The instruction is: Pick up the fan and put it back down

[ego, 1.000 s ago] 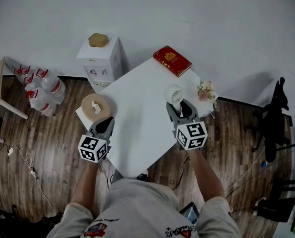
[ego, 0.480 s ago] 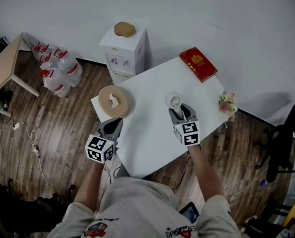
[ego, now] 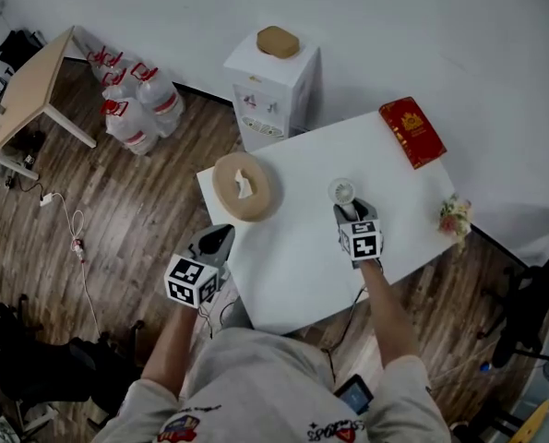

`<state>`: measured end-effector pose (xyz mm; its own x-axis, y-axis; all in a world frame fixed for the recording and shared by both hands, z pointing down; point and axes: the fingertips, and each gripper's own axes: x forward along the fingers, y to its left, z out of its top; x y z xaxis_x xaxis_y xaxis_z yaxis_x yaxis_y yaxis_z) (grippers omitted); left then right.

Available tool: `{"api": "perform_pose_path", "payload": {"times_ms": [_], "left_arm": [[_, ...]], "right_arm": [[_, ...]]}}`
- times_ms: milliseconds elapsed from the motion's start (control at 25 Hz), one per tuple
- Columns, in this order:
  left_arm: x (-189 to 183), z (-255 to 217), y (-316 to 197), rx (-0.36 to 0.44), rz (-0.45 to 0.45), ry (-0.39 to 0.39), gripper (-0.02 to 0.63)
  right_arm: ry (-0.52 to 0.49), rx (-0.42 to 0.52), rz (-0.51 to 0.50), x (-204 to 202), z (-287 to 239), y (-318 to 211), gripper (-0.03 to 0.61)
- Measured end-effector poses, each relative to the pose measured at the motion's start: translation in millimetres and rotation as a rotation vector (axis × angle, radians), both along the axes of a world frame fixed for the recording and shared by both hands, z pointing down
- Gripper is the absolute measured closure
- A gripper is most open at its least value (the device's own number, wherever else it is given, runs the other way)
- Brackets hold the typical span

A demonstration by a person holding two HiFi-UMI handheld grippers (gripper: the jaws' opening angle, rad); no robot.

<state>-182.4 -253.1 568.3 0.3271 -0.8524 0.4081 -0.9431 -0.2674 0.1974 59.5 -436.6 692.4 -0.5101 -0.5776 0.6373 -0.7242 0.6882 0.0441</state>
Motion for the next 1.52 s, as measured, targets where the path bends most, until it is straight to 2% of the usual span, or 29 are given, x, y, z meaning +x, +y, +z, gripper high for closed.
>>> {"api": "perform_pose_path", "payload": {"times_ms": [160,320,760,920,1120,1280,1400,1520], "left_arm": [[-18.9,9.5,-3.2,-0.022,-0.031,0.001,0.609],[-32.4,20.4,-4.1,-0.048,-0.053,0.008,0.609],[-60.1,37.1,4.9,-0.088,-0.093,0.033,0.609],[-58.4,40.1,9.4,-0.091,-0.087,0.043,0.609],[-53.7,35.1,17.2,-0.083,-0.07,0.055,0.609],[-48.6,24.3,15.4,-0.043,-0.033,0.062,0.609],[-46.8,8.6,8.8,-0.014,-0.015,0.043,0.608],[-40.6,-12.3,6.2,0.025,0.001,0.024,0.609]], "right_arm": [[0.055,-0.079,-0.027,-11.9,40.3,-5.4,0.385],[0.09,-0.16,-0.013,-23.0,70.6,-11.8,0.385],[0.188,-0.22,-0.062,-38.0,106.9,-9.1,0.382],[0.175,-0.239,-0.046,-36.9,109.4,-10.9,0.38],[0.167,-0.289,0.014,-21.9,108.5,-1.0,0.295],[0.138,-0.208,0.034,-13.4,80.3,6.8,0.332],[0.076,-0.107,0.039,-5.7,44.4,11.7,0.38],[-0.032,0.004,0.05,0.1,-9.0,20.2,0.504]]}}
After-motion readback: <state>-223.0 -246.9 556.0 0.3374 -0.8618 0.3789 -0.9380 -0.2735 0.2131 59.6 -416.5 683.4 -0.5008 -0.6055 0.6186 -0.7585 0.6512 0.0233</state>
